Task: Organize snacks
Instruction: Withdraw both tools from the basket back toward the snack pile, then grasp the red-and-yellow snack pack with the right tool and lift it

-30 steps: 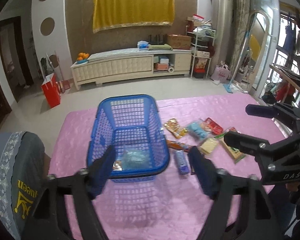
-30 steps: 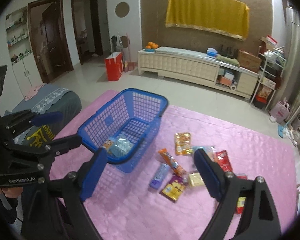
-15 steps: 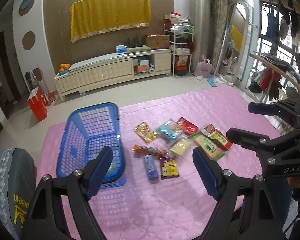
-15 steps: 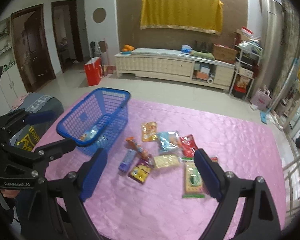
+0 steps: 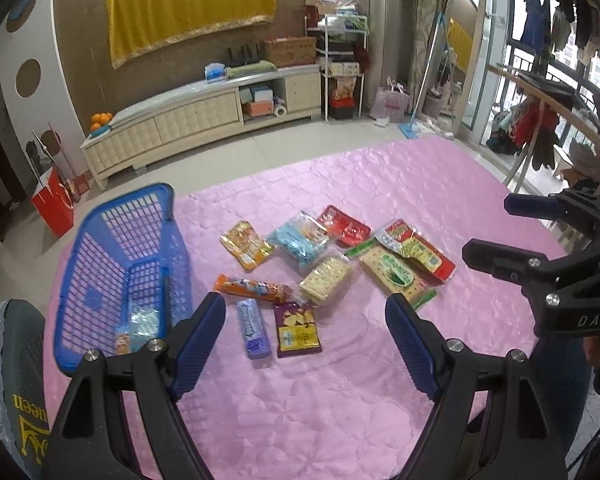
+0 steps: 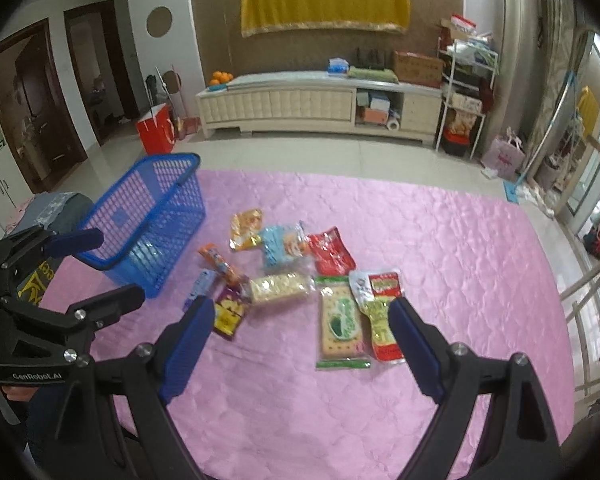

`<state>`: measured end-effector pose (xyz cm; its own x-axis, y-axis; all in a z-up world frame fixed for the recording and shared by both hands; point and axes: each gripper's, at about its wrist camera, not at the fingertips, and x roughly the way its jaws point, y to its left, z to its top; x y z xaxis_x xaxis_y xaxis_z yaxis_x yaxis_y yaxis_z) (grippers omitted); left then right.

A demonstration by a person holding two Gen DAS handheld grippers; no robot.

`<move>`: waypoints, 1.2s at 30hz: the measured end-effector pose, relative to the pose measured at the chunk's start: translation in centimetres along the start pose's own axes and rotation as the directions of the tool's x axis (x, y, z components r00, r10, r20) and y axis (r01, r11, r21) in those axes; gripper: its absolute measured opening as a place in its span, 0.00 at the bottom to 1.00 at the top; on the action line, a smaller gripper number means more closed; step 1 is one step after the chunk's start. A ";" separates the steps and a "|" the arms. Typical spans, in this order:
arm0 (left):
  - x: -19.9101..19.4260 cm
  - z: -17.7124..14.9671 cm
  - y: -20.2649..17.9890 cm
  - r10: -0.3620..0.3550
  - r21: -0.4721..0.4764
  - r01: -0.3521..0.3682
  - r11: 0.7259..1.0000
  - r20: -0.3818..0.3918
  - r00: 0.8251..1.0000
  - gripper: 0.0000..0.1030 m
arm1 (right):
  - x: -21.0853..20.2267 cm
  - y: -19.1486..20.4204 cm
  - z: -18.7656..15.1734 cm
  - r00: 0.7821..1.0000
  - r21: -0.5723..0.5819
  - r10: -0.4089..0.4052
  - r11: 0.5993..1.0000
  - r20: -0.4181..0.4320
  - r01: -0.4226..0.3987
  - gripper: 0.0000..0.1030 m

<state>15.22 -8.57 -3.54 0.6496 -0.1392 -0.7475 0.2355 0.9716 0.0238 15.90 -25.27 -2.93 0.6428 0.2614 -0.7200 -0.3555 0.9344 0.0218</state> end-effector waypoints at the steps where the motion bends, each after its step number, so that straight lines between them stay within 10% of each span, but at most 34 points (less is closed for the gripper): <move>1: 0.5 -0.1 -0.1 -0.002 -0.003 0.002 1.000 -0.011 1.000 0.78 | 0.6 -0.4 -0.2 1.000 0.004 0.001 1.000 -0.013 -0.001 0.88; 21: 11.5 -3.6 0.1 -0.047 -0.092 0.027 0.995 -0.218 0.975 0.78 | 11.4 -4.7 -4.8 0.957 0.073 0.134 0.990 -0.259 -0.119 0.88; 36: 15.8 -3.5 1.1 -0.040 -0.089 0.018 0.996 -0.258 0.965 0.78 | 17.9 -5.8 -4.9 0.934 0.064 0.056 0.997 -0.352 -0.036 0.88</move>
<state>23.22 -9.04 -17.64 0.4306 -0.1240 -0.8940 0.1815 0.9822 -0.0488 26.09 -27.21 -19.35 0.3423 0.2115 -0.9155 -0.3341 0.9381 0.0918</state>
